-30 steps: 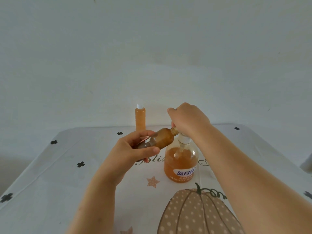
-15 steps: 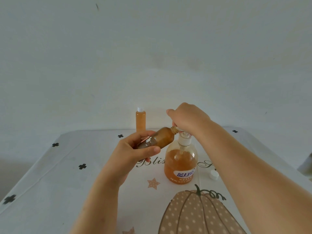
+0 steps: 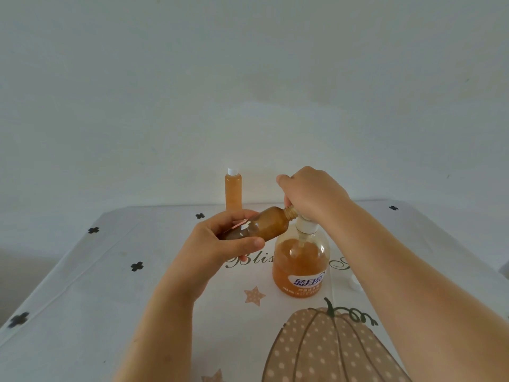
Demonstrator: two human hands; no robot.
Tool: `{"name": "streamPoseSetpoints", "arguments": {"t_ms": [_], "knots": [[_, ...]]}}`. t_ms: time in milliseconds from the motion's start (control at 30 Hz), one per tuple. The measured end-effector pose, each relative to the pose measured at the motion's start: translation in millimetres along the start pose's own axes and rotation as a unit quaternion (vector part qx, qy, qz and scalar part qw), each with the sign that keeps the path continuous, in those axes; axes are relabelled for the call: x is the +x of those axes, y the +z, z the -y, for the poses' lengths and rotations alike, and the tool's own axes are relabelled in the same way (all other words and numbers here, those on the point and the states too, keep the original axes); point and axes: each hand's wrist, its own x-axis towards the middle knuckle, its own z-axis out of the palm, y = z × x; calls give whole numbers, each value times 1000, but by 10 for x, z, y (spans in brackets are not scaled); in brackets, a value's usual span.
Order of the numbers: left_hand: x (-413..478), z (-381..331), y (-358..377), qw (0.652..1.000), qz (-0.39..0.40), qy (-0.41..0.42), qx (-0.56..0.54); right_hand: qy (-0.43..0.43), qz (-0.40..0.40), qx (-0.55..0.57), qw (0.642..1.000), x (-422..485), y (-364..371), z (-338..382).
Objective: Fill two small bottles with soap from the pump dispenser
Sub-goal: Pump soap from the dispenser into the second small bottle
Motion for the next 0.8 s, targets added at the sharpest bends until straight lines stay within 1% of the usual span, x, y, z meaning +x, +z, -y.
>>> {"name": "streamPoseSetpoints", "arguments": {"t_ms": [333,500,567,800], "knots": [[-2,17,25,1000,14,7,-12,9,6,3,1000,-30,-49,44],[-23,2,69,999,21,9,-26,2,14,-20,1000,-51,-175,76],[-33,-8,77,999,19,11,-31,0,12,-32,999,-58,-185,83],[-34,-16,54,999,13,21,-29,7,10,-22,1000,-51,-150,104]]}}
